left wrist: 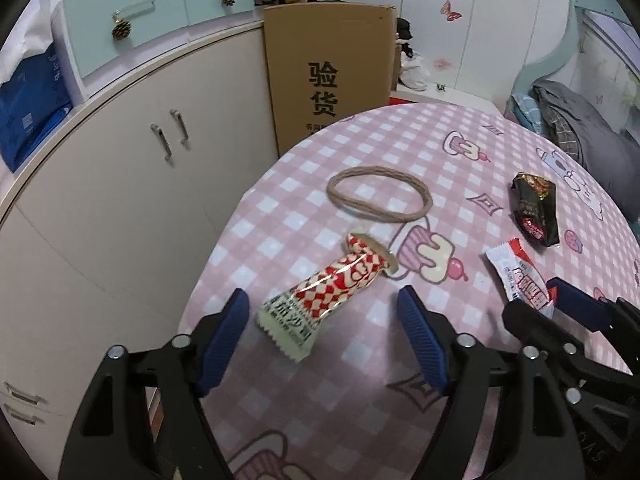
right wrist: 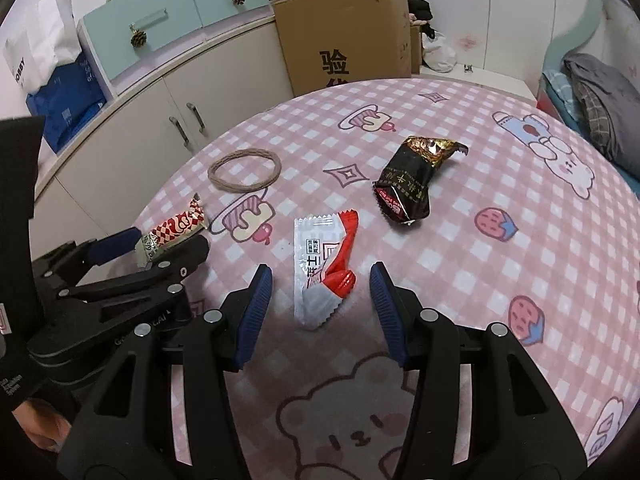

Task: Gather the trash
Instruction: 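Grasp the red-white checkered snack bar with the left gripper while the right grasps the white-red wrapper, then carry both wrappers over the wastebasket and open both grippers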

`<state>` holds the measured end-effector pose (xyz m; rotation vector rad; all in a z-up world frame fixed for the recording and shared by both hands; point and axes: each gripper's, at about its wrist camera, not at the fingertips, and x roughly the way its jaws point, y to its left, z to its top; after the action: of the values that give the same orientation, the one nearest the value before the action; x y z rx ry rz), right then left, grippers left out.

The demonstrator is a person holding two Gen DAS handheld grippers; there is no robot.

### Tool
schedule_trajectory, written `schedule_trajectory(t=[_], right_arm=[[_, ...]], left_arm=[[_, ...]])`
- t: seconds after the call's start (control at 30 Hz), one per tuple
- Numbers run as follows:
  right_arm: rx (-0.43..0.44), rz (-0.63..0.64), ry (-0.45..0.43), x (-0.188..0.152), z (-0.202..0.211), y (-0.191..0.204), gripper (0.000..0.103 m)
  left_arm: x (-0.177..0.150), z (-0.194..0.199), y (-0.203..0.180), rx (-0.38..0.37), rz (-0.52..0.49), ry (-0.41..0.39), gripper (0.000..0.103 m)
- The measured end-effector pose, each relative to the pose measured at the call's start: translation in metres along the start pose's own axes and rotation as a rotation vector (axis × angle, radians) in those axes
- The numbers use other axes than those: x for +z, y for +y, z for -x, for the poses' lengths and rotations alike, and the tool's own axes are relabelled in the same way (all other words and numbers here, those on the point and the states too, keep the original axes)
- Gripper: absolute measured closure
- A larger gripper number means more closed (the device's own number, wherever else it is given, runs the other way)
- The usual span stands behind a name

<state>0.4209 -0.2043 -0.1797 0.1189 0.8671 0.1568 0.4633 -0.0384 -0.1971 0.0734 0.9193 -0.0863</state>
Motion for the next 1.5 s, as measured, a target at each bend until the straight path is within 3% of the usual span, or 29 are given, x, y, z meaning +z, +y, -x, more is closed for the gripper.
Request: schedule_trajectory(t=[0.07, 0.2, 0.3, 0.5, 0.77, 1.1, 1.4, 1.5], right_arm=[[-0.013, 0.002, 0.001, 0.001, -0.001, 0.0, 0.074], [-0.006, -0.005, 0.002, 0.001, -0.002, -0.002, 0.08], [0.014, -0.018, -0.003, 0.0, 0.0, -0.004, 0.082], [0.06, -0.029, -0.027, -0.008, 0.015, -0.002, 0.082], [0.136, -0.024, -0.06, -0.015, 0.044, 0.024, 0.082], [0.293, 0.092, -0.057, -0.034, 0.058, 0.127, 0.082], [0.384, 0.194, -0.017, -0.061, 0.034, 0.229, 0.082], [0.401, 0.209, -0.001, -0.067, 0.023, 0.25, 0.082]], left_arm=[[0.0, 0.002, -0.005, -0.015, -0.028, -0.01, 0.046], [-0.003, 0.006, -0.017, -0.035, -0.073, -0.023, 0.074], [-0.005, 0.009, -0.017, -0.039, -0.068, -0.025, 0.078], [-0.015, 0.018, -0.002, -0.132, -0.003, -0.013, 0.08], [-0.036, 0.059, 0.028, -0.157, 0.106, -0.059, 0.08], [-0.082, 0.11, 0.127, -0.061, 0.322, -0.11, 0.08], [-0.132, 0.124, 0.226, 0.101, 0.506, -0.073, 0.08], [-0.143, 0.124, 0.249, 0.122, 0.546, -0.059, 0.08]])
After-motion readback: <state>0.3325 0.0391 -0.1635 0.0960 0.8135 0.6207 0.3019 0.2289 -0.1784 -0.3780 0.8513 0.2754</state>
